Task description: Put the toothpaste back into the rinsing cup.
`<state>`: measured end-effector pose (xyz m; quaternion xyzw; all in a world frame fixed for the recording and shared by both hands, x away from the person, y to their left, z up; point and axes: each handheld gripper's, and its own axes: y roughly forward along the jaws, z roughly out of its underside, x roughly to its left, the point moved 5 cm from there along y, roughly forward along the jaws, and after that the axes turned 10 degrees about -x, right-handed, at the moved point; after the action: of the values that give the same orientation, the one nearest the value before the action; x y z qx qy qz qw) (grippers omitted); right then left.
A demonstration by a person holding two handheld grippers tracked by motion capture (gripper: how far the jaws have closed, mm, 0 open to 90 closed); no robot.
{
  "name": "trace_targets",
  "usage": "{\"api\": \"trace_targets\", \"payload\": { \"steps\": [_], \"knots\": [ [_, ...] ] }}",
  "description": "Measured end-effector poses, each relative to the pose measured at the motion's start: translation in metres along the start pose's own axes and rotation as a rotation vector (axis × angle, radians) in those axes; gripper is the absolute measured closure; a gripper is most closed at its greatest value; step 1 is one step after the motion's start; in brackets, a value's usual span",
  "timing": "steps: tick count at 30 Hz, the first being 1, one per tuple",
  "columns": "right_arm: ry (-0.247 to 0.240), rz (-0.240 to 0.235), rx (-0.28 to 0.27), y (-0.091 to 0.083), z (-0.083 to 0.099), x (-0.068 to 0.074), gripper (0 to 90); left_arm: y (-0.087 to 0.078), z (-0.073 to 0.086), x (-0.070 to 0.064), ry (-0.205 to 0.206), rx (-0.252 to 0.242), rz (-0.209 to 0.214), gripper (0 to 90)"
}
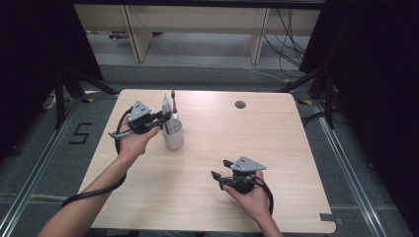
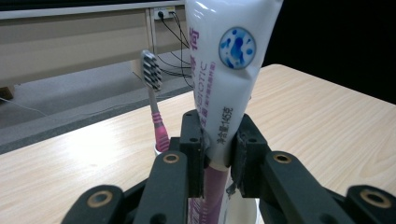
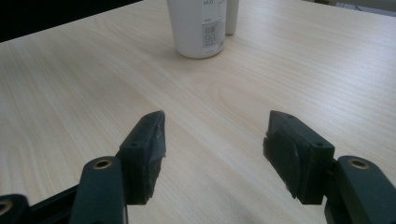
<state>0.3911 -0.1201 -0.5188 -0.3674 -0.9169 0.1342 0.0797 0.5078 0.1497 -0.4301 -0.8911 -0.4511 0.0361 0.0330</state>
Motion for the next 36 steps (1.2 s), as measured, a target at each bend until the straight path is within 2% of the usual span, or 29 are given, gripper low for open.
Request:
{"api": "trace_targets", "payload": {
  "steps": [12, 14, 16, 17, 24, 30, 34, 35, 36],
  "knots": [
    [-0.003, -0.006, 0.000, 0.001, 0.001, 0.000, 38.6, 0.004, 0.017, -0.002, -0.003, 0.021, -0.005, 76.6],
    [0.025, 0.002, 0.001, 0.001, 0.001, 0.002, 38.6, 0.005, 0.020, -0.002, -0.004, 0.024, -0.006, 76.6],
    [0.025, 0.004, -0.002, 0.002, 0.002, 0.002, 38.6, 0.006, 0.022, -0.002, -0.003, 0.024, -0.007, 76.5],
    [-0.004, 0.004, -0.006, 0.001, 0.001, 0.000, 38.6, 0.006, 0.023, -0.002, -0.002, 0.023, -0.005, 76.5],
    [0.003, -0.002, 0.002, 0.001, 0.001, 0.001, 38.6, 0.007, 0.029, -0.003, 0.011, 0.034, -0.010, 76.5],
    [-0.004, -0.005, 0.000, 0.002, 0.001, 0.001, 38.5, 0.008, 0.033, -0.003, 0.006, 0.036, -0.012, 76.4],
    [0.018, -0.002, 0.007, 0.001, 0.002, 0.002, 38.5, 0.009, 0.034, -0.003, 0.005, 0.034, -0.013, 76.4],
    [0.011, -0.005, 0.010, 0.001, 0.002, 0.002, 38.5, 0.008, 0.034, -0.004, 0.006, 0.033, -0.012, 76.3],
    [0.029, -0.004, 0.017, 0.001, 0.003, 0.004, 38.5, 0.008, 0.034, -0.004, 0.008, 0.034, -0.011, 76.3]
  ]
}}
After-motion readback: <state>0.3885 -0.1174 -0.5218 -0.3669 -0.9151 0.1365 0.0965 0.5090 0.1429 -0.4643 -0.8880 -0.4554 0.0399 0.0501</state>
